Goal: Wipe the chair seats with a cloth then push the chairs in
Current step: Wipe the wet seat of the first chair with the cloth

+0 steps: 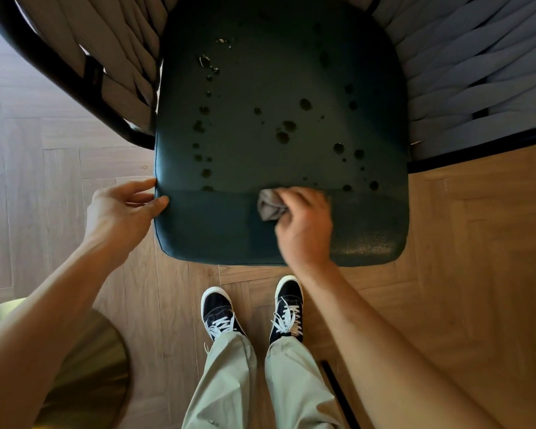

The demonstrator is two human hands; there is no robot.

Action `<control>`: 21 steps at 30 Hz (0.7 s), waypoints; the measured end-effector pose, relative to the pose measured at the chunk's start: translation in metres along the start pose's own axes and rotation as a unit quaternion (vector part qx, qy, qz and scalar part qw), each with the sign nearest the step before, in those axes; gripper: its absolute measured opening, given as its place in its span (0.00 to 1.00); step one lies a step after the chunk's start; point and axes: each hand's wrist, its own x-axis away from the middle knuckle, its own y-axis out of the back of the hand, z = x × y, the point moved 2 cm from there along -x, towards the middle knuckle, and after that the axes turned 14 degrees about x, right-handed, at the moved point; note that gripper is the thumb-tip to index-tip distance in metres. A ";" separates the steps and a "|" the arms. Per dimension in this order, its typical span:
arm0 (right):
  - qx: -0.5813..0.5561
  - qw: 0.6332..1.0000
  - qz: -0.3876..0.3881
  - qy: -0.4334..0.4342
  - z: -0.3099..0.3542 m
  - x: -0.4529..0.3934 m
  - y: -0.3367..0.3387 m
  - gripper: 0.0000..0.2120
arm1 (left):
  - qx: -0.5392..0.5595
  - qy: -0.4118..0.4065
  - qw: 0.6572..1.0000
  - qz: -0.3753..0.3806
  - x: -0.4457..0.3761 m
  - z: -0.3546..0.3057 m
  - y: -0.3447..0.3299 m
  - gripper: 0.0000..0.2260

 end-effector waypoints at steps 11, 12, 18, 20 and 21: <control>0.003 0.993 0.092 0.075 0.152 0.002 -0.040 0.13 | 0.201 0.087 0.976 -0.011 -0.003 -0.007 -0.001 0.14; 0.010 0.993 0.088 0.083 0.148 0.002 -0.038 0.13 | 0.191 0.082 0.978 -0.004 -0.002 -0.007 -0.001 0.14; 0.043 0.997 0.053 0.029 0.074 -0.004 -0.020 0.16 | 0.047 -0.016 0.999 0.015 -0.003 -0.003 -0.003 0.13; 0.062 0.996 0.053 0.020 0.036 -0.005 -0.009 0.16 | 0.012 -0.019 1.000 -0.002 -0.005 -0.003 -0.004 0.15; 0.072 0.996 0.054 0.018 0.017 -0.005 -0.004 0.15 | -0.002 -0.013 1.000 -0.009 -0.006 -0.004 -0.004 0.16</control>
